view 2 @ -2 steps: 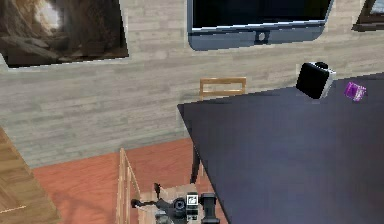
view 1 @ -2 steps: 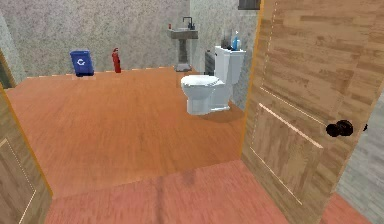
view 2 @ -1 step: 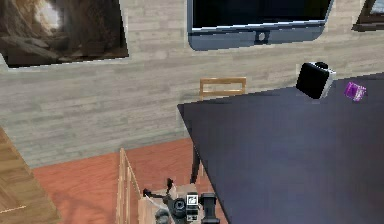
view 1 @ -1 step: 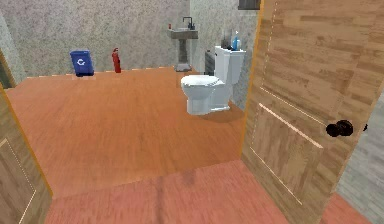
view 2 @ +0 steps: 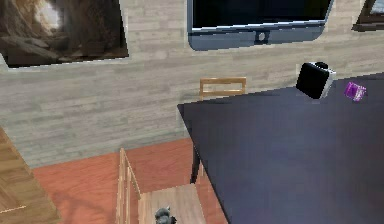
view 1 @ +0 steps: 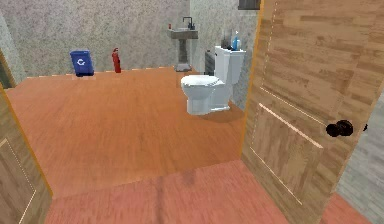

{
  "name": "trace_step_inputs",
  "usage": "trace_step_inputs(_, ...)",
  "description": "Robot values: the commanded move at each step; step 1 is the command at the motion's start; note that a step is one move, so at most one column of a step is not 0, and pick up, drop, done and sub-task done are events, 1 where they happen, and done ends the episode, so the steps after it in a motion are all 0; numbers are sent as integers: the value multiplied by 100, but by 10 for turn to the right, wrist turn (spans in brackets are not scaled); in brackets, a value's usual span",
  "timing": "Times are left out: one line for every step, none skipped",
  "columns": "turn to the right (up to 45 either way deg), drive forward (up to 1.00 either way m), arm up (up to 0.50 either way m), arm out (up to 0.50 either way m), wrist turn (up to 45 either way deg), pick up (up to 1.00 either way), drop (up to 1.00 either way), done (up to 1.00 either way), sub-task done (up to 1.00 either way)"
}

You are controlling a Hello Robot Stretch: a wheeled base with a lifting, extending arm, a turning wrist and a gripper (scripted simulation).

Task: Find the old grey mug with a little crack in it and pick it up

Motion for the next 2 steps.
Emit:
trace_step_inputs(0,0,0,0,0,100,0,0,0)
trace_step_inputs(0,0,10,0,0,0,0,0,0)
